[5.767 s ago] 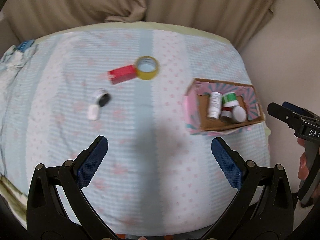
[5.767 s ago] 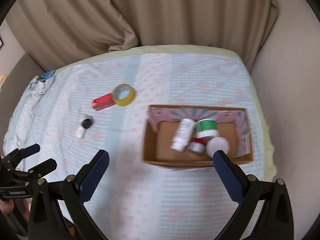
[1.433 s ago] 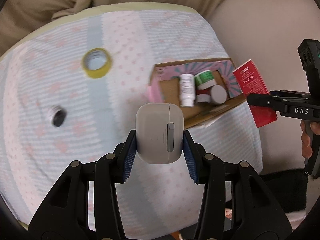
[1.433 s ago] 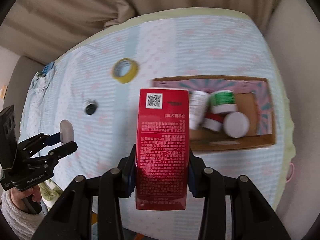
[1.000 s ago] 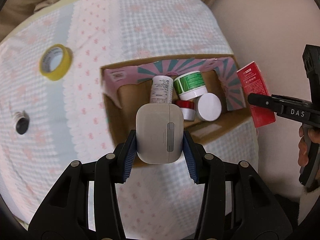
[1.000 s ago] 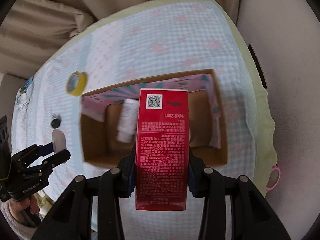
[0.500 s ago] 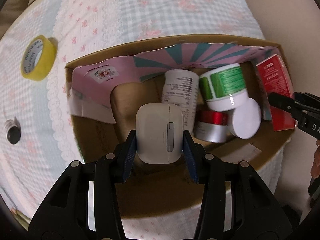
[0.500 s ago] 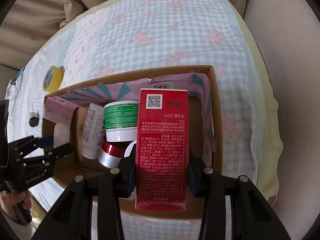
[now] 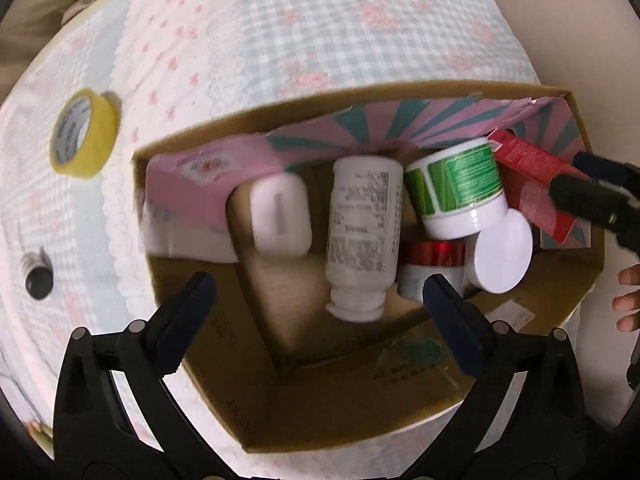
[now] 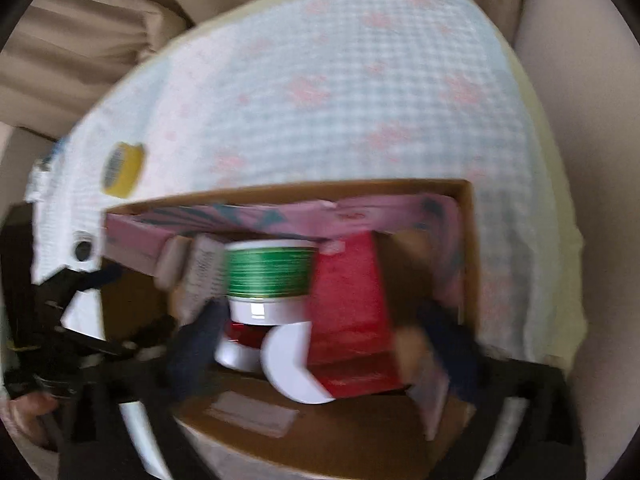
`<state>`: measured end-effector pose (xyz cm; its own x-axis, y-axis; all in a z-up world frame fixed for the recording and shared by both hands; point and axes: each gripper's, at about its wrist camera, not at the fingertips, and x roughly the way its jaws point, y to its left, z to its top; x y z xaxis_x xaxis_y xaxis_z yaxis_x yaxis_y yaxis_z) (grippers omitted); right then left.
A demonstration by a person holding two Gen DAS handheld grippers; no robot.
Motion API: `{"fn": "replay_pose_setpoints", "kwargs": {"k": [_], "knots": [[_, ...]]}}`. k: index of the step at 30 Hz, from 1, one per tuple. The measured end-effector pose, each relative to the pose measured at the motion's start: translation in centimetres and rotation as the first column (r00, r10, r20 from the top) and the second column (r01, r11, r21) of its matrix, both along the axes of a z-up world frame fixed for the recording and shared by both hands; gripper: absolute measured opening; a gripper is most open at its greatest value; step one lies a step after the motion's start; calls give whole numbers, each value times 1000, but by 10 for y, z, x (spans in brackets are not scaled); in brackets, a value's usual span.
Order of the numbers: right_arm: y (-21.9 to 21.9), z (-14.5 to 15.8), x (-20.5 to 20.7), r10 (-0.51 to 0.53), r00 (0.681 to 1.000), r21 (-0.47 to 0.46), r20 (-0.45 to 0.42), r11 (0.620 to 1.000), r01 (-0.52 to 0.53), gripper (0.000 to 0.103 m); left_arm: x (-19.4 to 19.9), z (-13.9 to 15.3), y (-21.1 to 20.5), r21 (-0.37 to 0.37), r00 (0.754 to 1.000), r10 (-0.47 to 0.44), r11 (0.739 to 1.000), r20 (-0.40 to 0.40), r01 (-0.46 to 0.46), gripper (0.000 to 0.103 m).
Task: Organize rigid objects
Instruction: 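Open both tools to drop the earbud case and red box into the box, then move both tools back toward the black-and-white jar and yellow tape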
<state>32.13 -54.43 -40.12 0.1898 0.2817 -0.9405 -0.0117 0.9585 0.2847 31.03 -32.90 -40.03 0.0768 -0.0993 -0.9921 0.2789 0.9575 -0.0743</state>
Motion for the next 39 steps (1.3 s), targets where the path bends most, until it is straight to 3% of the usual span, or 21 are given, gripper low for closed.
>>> {"fn": "replay_pose_setpoints", "kwargs": {"k": [4, 11, 22, 31, 39], "knots": [[3, 3, -4, 0, 999, -33, 46, 999, 2, 103, -3, 2, 2, -3, 1000, 12, 1000, -1, -12, 103], [7, 0, -9, -5, 1000, -52, 29, 999, 7, 103, -7, 15, 4, -11, 1000, 12, 1000, -4, -12, 103], [9, 25, -23, -26, 997, -91, 69, 995, 32, 103, -18, 52, 9, -36, 999, 6, 999, 44, -4, 103], [25, 77, -52, -3, 991, -119, 133, 993, 19, 103, -51, 112, 33, -75, 992, 27, 997, 123, -18, 103], [75, 146, -96, 87, 968, -176, 234, 983, -46, 103, -103, 176, 100, -88, 968, 98, 993, 233, -80, 103]]}}
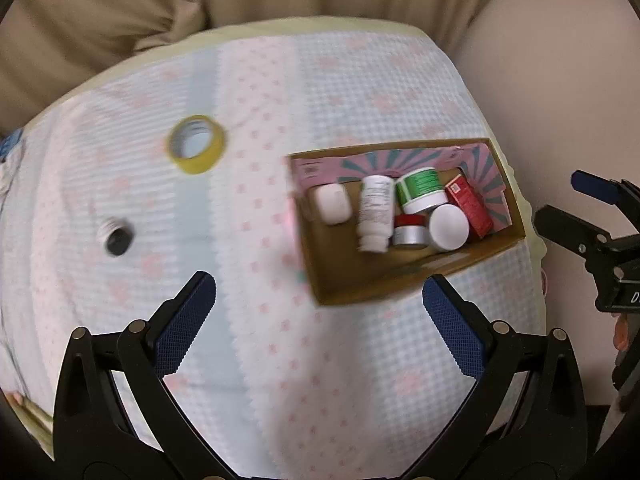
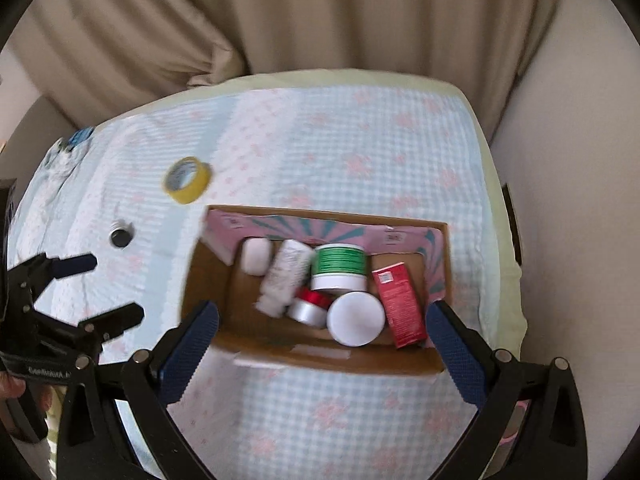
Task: Organize rigid objects
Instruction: 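Move both tools back toward the black-and-white jar and yellow tape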
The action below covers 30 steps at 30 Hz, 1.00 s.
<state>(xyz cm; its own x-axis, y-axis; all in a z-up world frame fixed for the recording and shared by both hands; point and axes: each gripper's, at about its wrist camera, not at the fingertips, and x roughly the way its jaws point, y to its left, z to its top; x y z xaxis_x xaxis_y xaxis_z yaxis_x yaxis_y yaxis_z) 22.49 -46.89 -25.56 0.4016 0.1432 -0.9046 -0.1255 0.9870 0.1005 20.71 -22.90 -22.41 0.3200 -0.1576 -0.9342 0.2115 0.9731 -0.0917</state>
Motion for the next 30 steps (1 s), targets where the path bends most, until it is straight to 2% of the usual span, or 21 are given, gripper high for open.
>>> {"fn": "replay_pose_setpoints", "kwargs": {"k": [6, 11, 13, 20, 26, 30], "knots": [[69, 36, -32, 69, 997, -54, 40, 996, -67, 103, -38, 24, 79, -8, 996, 64, 998, 57, -64, 103], [140, 58, -56, 115, 989, -99, 89, 989, -106, 103, -59, 29, 159, -18, 994, 86, 996, 67, -85, 103], [169, 59, -58, 105, 991, -76, 79, 992, -99, 103, -62, 27, 186, -22, 994, 86, 996, 66, -85, 103], [246, 46, -48, -8, 997, 7, 73, 1000, 7, 103, -53, 14, 281, 0, 995, 56, 998, 78, -57, 103], [298, 22, -23, -63, 991, 9, 116, 998, 63, 103, -22, -19, 317, 32, 998, 19, 999, 68, -21, 103], [311, -2, 2, -102, 984, 33, 143, 995, 98, 103, 5, -48, 323, 47, 997, -2, 999, 74, -1, 103]]}}
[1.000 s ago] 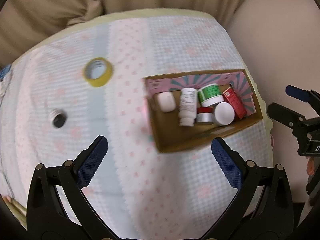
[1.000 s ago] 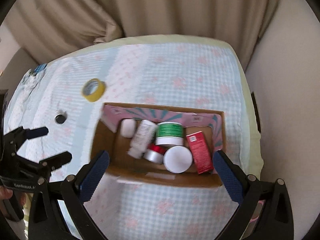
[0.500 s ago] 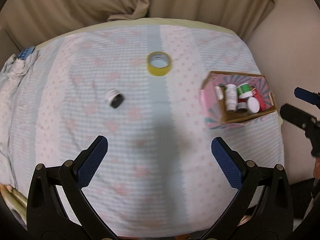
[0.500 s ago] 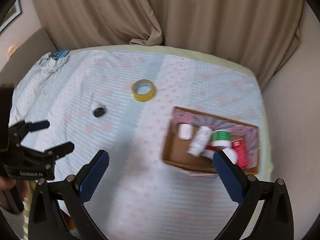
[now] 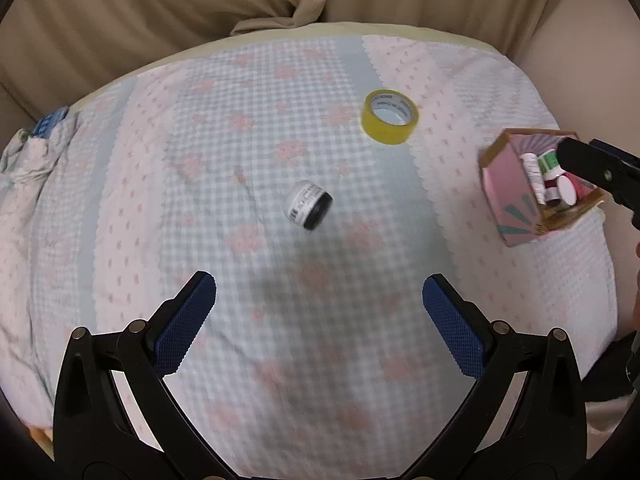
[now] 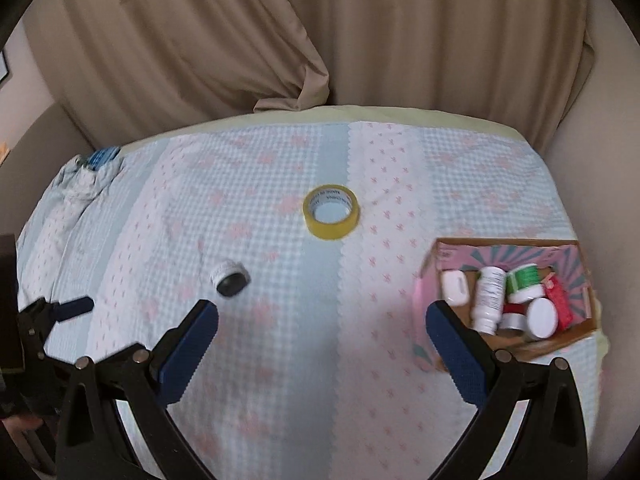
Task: Organize rigid objects
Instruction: 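Move both tools back toward the black-and-white jar and yellow tape, then grasp the black-and-white jar with the left tool while the right tool grasps the yellow tape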
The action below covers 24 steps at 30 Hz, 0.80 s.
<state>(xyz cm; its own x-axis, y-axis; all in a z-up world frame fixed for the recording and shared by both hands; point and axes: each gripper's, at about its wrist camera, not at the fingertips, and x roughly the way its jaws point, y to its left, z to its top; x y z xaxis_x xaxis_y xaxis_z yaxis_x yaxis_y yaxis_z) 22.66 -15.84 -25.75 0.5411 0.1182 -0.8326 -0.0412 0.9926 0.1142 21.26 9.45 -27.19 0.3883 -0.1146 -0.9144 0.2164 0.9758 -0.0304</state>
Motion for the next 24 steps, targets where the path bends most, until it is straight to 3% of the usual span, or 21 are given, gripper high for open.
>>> {"fn": "replay_pose_setpoints", "kwargs": {"k": [8, 16, 24], "knots": [[16, -75, 73, 34, 999, -34, -10, 999, -35, 103, 64, -81, 4, -2, 1000, -29, 1000, 9, 29, 103], [11, -176, 154, 30, 999, -10, -35, 999, -30, 103, 107, -165, -9, 10, 998, -52, 999, 20, 52, 95], [11, -231, 204, 24, 1000, -6, -15, 1000, -24, 103, 124, -208, -26, -4, 995, -88, 996, 46, 88, 86]]}}
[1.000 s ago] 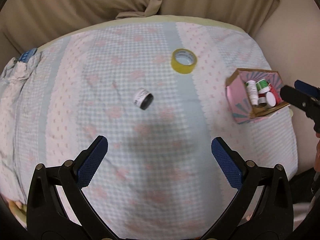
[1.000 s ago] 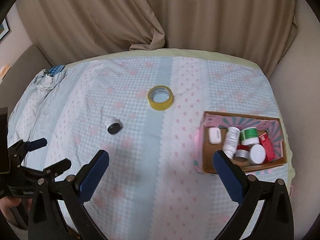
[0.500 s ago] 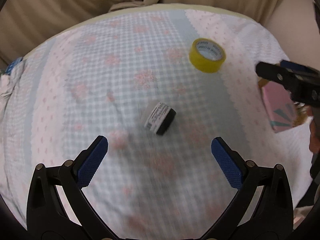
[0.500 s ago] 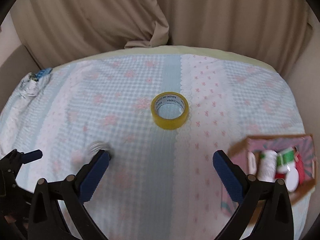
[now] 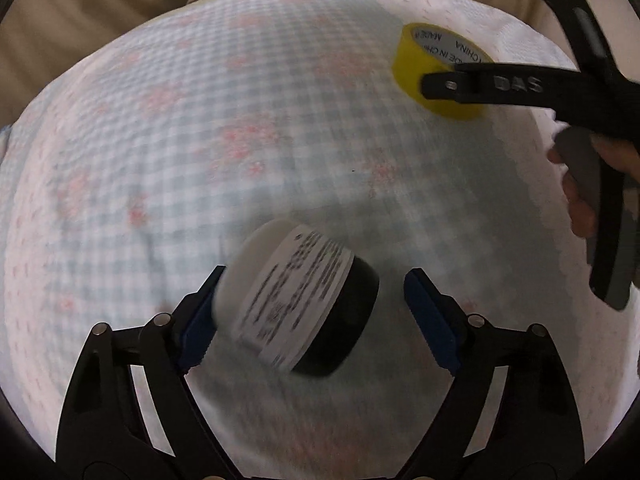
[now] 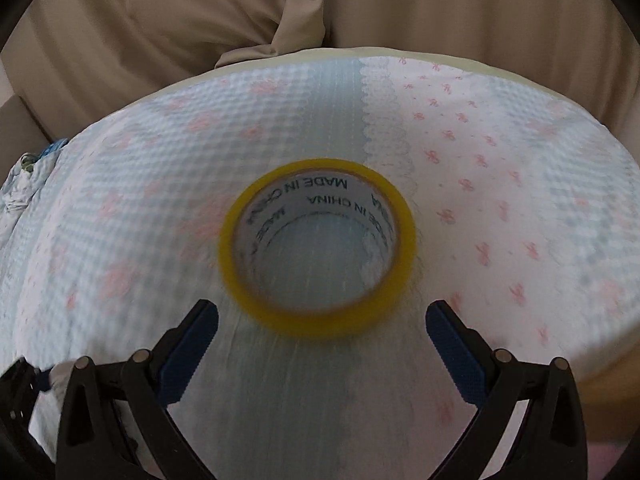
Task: Organize rigid objects
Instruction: 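Grasp the black-and-white jar with the left tool while the right tool grasps the yellow tape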
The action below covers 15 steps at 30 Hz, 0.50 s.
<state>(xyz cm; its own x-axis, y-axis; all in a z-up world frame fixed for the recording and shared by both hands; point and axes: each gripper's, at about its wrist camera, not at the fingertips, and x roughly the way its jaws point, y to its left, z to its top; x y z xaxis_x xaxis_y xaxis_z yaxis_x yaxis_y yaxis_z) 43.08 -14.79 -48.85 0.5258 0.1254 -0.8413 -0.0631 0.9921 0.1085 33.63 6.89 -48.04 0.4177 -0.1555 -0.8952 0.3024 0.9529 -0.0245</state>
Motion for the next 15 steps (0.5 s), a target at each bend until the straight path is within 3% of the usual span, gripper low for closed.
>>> {"fn": "replay_pose_setpoints", "kwargs": {"k": [5, 7, 9, 15], "knots": [[10, -9, 18, 48, 998, -35, 32, 998, -47, 103, 5, -1, -6, 1, 999, -17, 1000, 44, 17, 81], [12, -12, 25, 56, 998, -54, 43, 997, -53, 102, 7, 1, -6, 12, 998, -17, 1000, 56, 17, 64], [12, -13, 29, 53, 997, -60, 52, 997, -50, 97, 9, 3, -2, -1, 999, -16, 1000, 50, 16, 64], [12, -13, 30, 52, 997, -68, 60, 996, -48, 96, 10, 5, 2, -4, 998, -30, 1000, 53, 30, 64]]}}
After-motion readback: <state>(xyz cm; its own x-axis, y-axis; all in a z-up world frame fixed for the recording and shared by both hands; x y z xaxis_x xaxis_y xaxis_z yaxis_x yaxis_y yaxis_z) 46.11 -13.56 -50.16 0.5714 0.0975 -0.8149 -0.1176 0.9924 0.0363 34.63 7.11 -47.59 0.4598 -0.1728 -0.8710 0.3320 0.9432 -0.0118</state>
